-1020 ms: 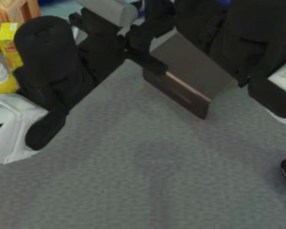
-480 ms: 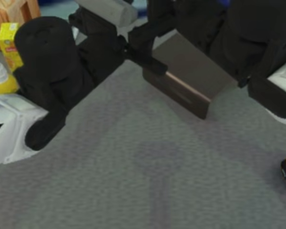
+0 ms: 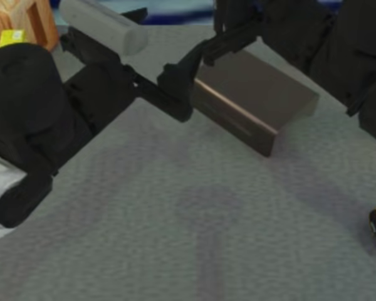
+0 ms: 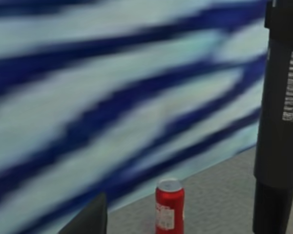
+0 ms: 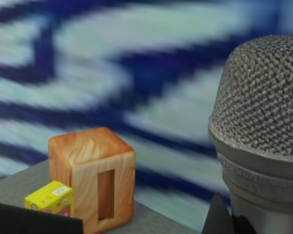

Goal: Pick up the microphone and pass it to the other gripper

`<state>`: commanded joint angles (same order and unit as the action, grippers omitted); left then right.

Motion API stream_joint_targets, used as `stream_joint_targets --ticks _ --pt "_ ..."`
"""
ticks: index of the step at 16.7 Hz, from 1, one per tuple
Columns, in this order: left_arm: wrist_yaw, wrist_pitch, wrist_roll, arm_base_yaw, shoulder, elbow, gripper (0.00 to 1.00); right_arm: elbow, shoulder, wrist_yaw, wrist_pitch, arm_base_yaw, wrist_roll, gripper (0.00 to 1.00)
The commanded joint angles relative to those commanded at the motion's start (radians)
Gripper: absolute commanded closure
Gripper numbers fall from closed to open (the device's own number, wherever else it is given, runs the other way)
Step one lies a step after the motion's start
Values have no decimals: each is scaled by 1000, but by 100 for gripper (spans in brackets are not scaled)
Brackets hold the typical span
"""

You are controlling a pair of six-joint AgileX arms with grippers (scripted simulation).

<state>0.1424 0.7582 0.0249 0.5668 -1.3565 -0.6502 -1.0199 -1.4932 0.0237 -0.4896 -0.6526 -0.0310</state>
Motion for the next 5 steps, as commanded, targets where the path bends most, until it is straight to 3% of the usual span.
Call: stream_joint_targets --ticks 3,5 --pt "12 -17 -1 -21 107 90 0 40 43 -45 2 42 0 100" --pt "15 -20 -1 -25 126 107 0 50 53 -54 2 53 -1 100"
